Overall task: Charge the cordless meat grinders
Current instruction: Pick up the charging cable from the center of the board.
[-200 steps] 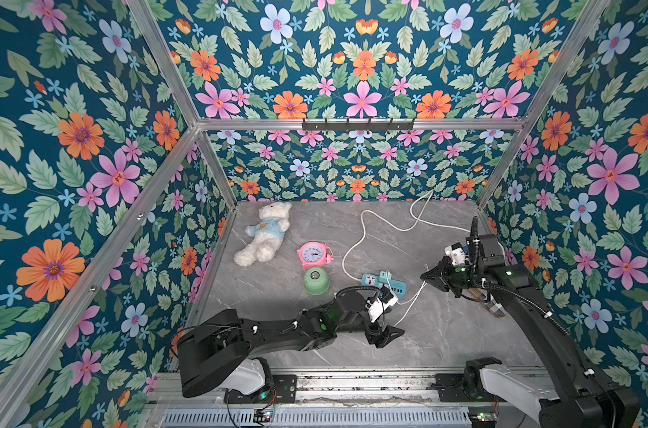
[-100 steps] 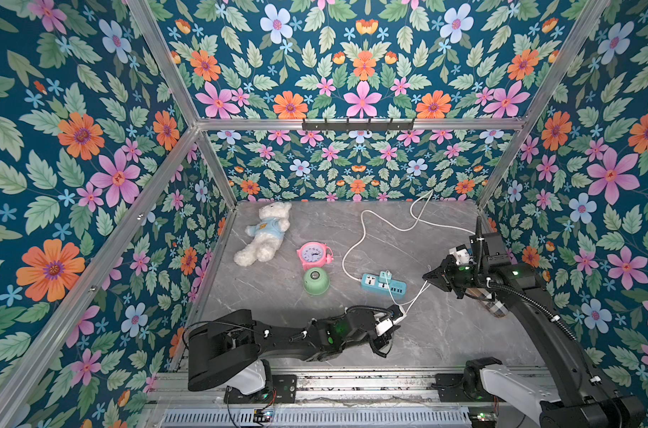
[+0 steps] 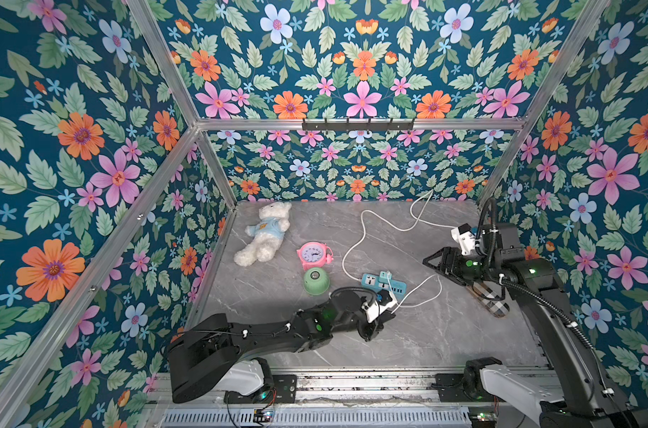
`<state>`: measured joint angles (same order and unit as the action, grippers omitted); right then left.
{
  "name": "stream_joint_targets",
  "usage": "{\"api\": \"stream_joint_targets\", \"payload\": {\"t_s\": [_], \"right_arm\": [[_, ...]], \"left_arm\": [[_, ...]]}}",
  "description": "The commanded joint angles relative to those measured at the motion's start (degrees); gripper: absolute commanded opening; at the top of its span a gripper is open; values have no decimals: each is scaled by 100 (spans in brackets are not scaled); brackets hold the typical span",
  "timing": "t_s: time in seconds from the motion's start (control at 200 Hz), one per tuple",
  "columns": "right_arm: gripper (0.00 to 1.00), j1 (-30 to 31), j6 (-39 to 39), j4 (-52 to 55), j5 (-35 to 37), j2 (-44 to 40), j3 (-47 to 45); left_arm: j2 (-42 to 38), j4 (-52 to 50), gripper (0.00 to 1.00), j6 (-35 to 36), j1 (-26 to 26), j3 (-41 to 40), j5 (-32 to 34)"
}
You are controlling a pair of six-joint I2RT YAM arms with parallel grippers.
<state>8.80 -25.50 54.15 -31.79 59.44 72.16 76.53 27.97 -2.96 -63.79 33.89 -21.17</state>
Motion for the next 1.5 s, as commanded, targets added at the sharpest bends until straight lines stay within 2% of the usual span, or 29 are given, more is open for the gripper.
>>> {"api": "stream_joint_targets", "payload": {"t_s": [0.0, 0.035, 0.09, 0.17, 0.27, 0.335, 0.481, 0.606, 0.851, 0.921, 1.021, 1.036, 1.092, 1.162, 1.262, 1.312, 1.407, 1.497], "right_arm": [[59, 70, 2605, 387, -323, -138, 182], [57, 154, 3252, 359, -802, -261, 116], [54, 399, 3865, 175, -1061, -447, -56], [54, 845, 4393, -128, -1172, -569, -283], [45, 1194, 5093, -138, -1765, -416, -499], [45, 1573, 5541, -89, -1674, -340, -632], [45, 2280, 5916, -205, -1281, -151, -872], [45, 2447, 6048, -205, -1346, -12, -1043], [30, 2574, 6279, -466, -1272, 54, -1371], [23, 2583, 6294, -467, -1318, 94, -1371], [4, 2583, 6311, -482, -1458, 103, -1387], [0, 2578, 6304, -482, -1481, 103, -1396], [0, 2578, 6294, -488, -1538, 86, -1398], [0, 2583, 6112, -593, -1614, 13, -1417], [0, 2570, 5597, -1033, -1635, -174, -1547], [0, 2544, 5327, -1274, -1692, -269, -1631], [0, 2456, 4896, -1608, -1831, -409, -1759], [0, 2341, 4662, -1746, -1954, -490, -1818]], "left_arm": [[-96, -290, 0, -504, 406, 107, -2460], [-116, -335, 0, -554, 553, 154, -2783], [-103, -510, 0, -478, 748, 241, -3245], [-78, -1079, 0, -50, 937, 485, -3691], [-37, -1235, 0, 170, 1108, 592, -4328], [13, -1421, 0, 293, 1171, 687, -4573], [161, -2108, 0, 822, 1228, 1008, -4816], [246, -2216, 0, 925, 1282, 1129, -4873], [261, -2298, 0, 951, 1305, 1232, -4946], [268, -2322, 0, 955, 1305, 1243, -4935], [248, -2314, 0, 881, 1333, 1260, -4883], [237, -2313, 2, 865, 1341, 1260, -4859], [186, -2313, 13, 794, 1407, 1234, -4797], [20, -2243, 37, 675, 1545, 1145, -4607], [-400, -1474, 55, 115, 1751, 674, -4248], [-643, -915, 58, -222, 1793, 363, -4046], [-1015, 1, 58, -783, 1815, -158, -3674], [-1375, 408, 57, -878, 1822, -495, -3254]]}}
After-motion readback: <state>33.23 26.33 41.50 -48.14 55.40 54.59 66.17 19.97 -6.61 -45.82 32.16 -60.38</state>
